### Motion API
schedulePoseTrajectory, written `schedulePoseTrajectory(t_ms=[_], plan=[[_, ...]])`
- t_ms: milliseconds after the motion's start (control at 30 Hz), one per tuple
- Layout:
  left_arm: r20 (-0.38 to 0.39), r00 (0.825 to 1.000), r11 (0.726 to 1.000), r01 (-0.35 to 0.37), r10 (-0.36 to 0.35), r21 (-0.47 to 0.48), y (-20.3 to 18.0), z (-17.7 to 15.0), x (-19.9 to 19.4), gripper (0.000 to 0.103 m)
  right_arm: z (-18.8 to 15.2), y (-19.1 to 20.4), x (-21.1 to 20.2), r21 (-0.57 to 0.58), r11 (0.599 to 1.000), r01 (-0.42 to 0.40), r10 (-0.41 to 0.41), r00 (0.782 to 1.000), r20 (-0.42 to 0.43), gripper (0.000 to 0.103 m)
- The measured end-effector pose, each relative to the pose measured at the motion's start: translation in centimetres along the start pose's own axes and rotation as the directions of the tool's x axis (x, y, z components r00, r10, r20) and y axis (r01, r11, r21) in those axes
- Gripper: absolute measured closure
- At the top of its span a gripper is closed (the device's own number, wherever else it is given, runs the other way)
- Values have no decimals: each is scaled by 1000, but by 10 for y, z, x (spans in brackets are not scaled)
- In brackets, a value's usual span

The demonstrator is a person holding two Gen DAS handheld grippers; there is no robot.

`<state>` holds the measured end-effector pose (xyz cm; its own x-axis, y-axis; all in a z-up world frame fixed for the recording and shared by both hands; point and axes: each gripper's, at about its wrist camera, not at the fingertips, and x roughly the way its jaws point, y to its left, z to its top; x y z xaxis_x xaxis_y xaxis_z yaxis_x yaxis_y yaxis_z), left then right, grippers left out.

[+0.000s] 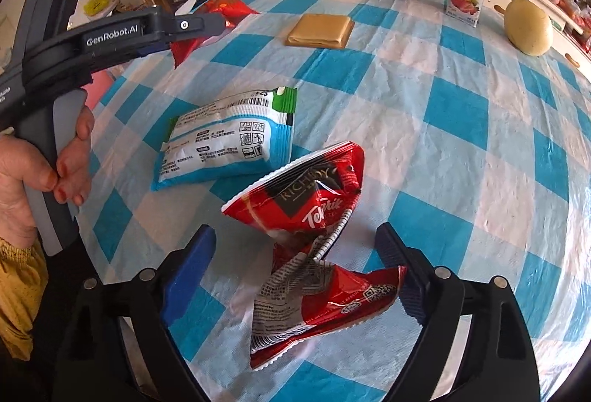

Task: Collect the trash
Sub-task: 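Grasp the red Richbox chip bag with the right tool while the left tool lifts the packet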

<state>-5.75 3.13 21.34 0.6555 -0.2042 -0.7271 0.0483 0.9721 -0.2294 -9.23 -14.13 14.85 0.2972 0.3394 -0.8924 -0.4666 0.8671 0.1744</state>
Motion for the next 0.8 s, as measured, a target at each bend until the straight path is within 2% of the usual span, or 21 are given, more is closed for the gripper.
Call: schedulePoseTrajectory(t_ms=[67, 133, 200, 433, 800], plan=[[4, 1000, 1000, 4, -4, -6, 3, 0, -3, 47, -1, 0, 0, 2, 1000, 24, -24, 1000, 1, 21], [8, 1000, 1000, 7, -6, -12, 7, 0, -5, 47, 0, -4, -3, 4, 998, 62, -62, 998, 2, 43], [12, 1000, 1000, 7, -7, -22, 12, 1, -8, 47, 0, -9, -5, 25, 998, 49, -49, 999, 0, 45], [34, 999, 999, 15, -13, -50, 26, 1, -20, 47, 3, 0, -11, 11, 996, 89, -90, 995, 31, 56], [88, 996, 993, 26, -16, -114, 56, 2, -46, 47, 20, 24, -28, 31, 994, 102, -105, 987, 121, 56]])
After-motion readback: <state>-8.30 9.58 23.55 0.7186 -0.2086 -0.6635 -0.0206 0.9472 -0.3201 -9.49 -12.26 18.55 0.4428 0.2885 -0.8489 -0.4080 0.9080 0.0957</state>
